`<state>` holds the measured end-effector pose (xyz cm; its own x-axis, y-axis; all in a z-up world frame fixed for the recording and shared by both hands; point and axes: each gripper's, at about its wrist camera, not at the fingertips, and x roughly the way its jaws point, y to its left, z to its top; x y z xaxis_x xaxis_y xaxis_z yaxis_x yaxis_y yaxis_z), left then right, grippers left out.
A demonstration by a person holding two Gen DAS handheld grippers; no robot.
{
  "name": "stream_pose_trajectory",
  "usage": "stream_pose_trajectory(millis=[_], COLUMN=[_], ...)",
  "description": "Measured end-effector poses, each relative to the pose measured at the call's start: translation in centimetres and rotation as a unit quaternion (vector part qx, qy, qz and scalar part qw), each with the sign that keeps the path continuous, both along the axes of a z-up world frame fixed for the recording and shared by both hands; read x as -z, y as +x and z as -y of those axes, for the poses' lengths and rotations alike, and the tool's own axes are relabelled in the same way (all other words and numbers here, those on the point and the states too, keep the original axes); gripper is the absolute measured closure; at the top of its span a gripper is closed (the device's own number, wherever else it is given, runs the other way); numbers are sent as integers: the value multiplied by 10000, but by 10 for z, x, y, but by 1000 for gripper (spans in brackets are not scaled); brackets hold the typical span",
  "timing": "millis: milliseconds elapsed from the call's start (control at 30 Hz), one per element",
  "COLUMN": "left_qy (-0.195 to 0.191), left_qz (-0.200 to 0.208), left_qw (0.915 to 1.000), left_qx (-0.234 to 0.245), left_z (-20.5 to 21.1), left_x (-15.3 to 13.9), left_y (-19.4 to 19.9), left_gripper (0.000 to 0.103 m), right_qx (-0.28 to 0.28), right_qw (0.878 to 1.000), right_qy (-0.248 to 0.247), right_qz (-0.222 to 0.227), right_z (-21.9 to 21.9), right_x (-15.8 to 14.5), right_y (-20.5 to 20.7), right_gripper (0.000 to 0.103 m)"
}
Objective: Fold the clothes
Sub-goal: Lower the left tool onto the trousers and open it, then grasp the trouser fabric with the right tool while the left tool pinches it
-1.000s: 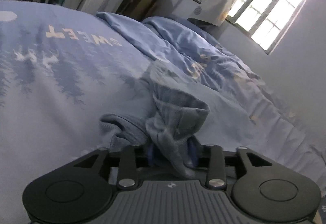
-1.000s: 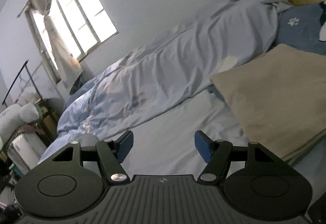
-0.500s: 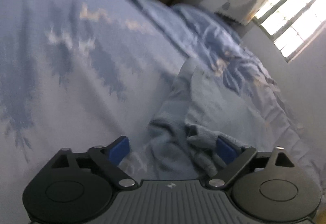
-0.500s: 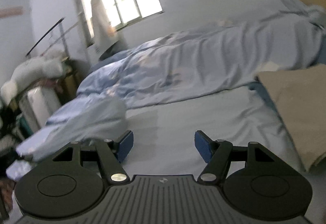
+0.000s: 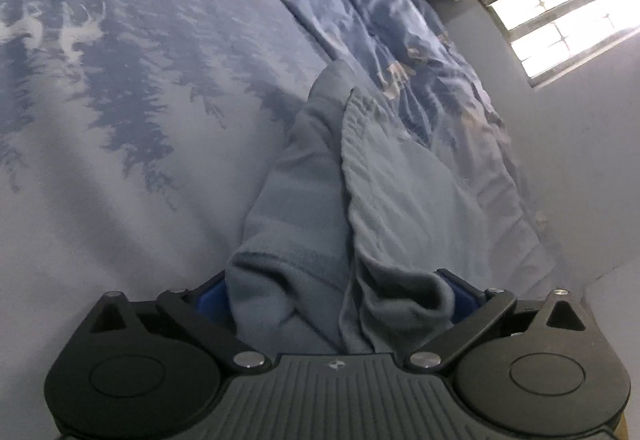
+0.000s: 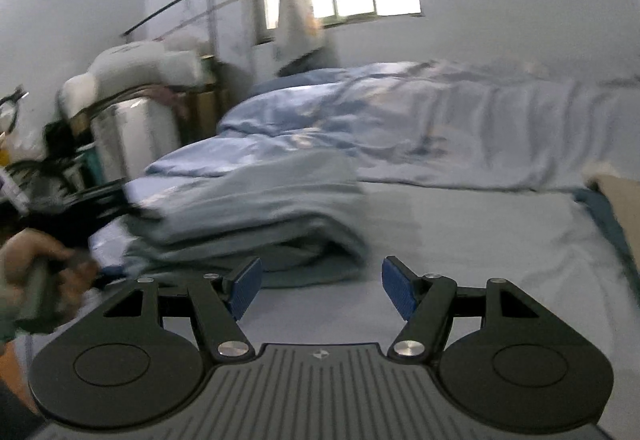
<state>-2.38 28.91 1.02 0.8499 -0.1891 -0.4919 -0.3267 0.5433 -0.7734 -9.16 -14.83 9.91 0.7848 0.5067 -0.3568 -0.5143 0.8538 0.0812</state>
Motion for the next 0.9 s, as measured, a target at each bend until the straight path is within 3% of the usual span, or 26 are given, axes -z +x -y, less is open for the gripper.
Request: stream_pose_trajectory(millis=[67,233,367,500,567,700,900], left_qy=[-139,-397,-775,-1032,-1130,-1295,-1452], left_qz=[-31,55,262,433,498,571,518], left_qw=[9999,9990,9959,9925,9909,9882,9864], left_qx=[36,217,378,494,531,586,565], left_z=[-4,-13,-23,-29,-30,-31,-33], left_x=[-1,-4,-9,-15,-17,-22,-22], left_y=[2,1,1,5,8,13,19], left_gripper=[35,49,55,57,57,58,58], right_qx=[-200,-811,-1384,-1824,-1882,-1849,-1860], right_qw=[9995,9918,9729,9428,9298,9026,8417], right_qy=[-202,-837,-1564,-2325,-2607,-3106,-3789], right_qz=[134,531,995,1545,1792,2338,3369], right_z=[-25,-96,-156,-199,-213,-232,-245], right_x=[-3,-4,6,23,31,50,78], right_y=[-7,-9,-7,-10,-11,-15,-18], right_gripper=[34,32,26,25,19,18,14])
